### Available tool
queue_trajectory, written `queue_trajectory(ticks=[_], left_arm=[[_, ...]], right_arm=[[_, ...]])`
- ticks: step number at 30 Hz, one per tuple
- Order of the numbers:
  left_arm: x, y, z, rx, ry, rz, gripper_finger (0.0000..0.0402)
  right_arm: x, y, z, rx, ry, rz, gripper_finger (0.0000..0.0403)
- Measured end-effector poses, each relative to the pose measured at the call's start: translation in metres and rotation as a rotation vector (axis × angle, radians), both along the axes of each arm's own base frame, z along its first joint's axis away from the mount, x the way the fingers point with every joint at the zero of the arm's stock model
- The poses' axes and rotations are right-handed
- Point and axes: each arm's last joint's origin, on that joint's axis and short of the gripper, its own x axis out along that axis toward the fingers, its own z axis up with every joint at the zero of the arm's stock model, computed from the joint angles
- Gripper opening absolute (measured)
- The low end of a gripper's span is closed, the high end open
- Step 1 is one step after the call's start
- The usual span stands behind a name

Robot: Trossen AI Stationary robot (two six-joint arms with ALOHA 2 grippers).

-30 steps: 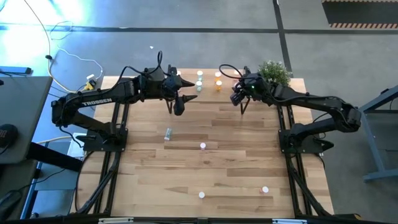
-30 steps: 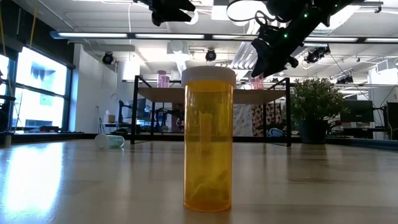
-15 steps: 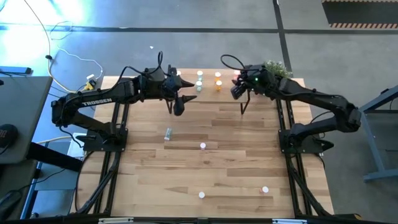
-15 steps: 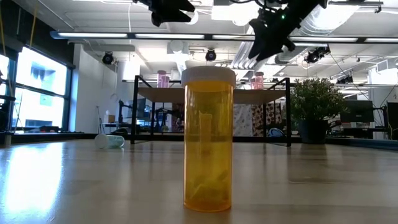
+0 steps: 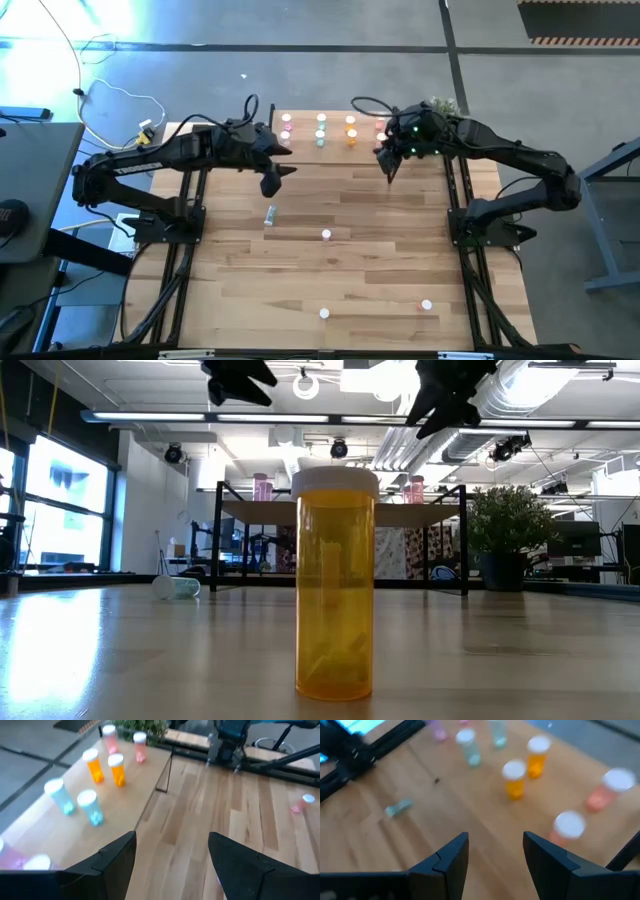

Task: Pick and place medicine bottles onto shelf by color
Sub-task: Put the pink pill bottle on the shelf aligned with the pink bottles

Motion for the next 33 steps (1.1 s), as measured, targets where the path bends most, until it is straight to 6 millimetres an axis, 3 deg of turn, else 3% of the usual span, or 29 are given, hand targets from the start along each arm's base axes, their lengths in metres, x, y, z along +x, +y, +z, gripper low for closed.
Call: queue_trajectory(ticks=[8,13,23,33], left_arm=[[-0.008,-0.029,-0.004,-0.063,0.073,-0.032,0.0239],[-0.010,-0.051,-0.020,-0.112,0.044,-0.083,0.0239],[-0.016,-0.078,-0.055,-0.153,0.017,-0.118,0.0239],[-0.016,-0.098,-0.070,-0.154,0.029,-0.209,0.0239]], right_arm=[[0.006,0.033,-0.003,0.134,0.025,0.145,0.0179],[0.011,0.053,-0.002,0.171,0.008,0.184,0.0179],[0.013,0.094,-0.005,0.195,0.012,0.125,0.0179],[0.016,0.134,-0.014,0.244,0.033,0.053,0.0180]])
